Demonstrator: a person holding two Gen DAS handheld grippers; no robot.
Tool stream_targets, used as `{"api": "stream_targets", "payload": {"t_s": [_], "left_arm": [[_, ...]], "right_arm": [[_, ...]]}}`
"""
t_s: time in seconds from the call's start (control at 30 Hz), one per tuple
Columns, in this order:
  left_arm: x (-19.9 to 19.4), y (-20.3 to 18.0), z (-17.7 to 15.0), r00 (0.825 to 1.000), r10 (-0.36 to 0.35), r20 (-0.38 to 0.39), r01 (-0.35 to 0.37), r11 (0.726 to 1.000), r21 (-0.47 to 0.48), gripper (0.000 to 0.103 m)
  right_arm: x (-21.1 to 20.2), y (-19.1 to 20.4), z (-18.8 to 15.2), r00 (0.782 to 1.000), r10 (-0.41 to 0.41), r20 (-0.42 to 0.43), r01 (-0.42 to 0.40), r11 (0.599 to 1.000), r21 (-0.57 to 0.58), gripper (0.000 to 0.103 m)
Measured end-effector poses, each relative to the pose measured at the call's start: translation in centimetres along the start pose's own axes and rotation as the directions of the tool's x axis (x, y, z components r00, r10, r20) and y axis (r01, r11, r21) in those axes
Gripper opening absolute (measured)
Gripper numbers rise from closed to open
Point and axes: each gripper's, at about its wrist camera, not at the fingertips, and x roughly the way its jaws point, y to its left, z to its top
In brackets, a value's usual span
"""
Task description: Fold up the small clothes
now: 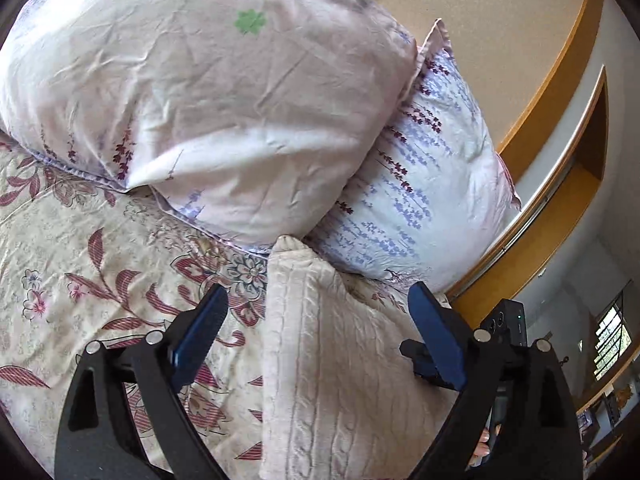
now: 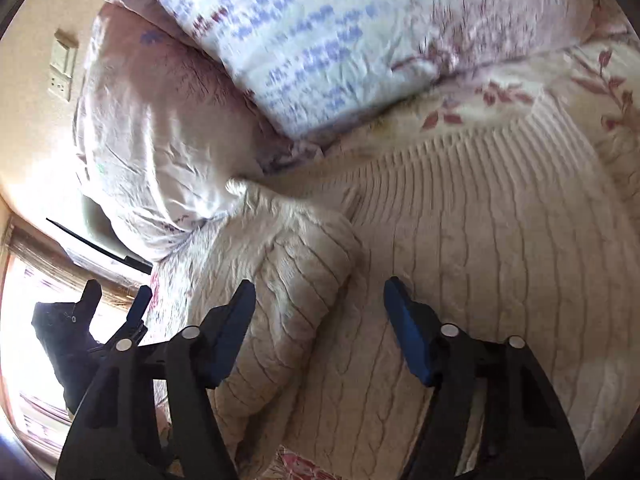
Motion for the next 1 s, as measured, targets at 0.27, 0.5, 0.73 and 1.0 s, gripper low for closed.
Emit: {"api": "stream_targets", "payload": {"t_s": [0.27,0.5,0.73,1.0], "left_arm": [[0.4,2.7,-0.2,0.993,0.083,-0.079,-0.085,0.996,-0.020,0.091],[0.2,2.9,-0.5,0.993,0.077,-0.093,-0.081,0.996,-0.039,0.094],[0.7,2.6,-0.8,0.990,0.085,-0.109,-0.088,0.996,-0.018,0.097],[0.9,3.4,-0.7,0.989,0.080,-0.127,-0.086,0.995,-0.043,0.097]], "right_arm": [[0.6,0.9,-0.5,0.994,0.084,-0.069,-0.086,0.996,-0.030,0.039],[2.2,1.3,-0.9,0.985,0.135,-0.105,-0.140,0.989,-0.037,0.029],[2.1,0.7,-0.5,0.962,0.271,-0.019,-0.271,0.962,0.021,0.017],[-3.3,3.0,0.4,0.961,0.215,0.172,-0.205,0.976,-0.079,0.014]]}}
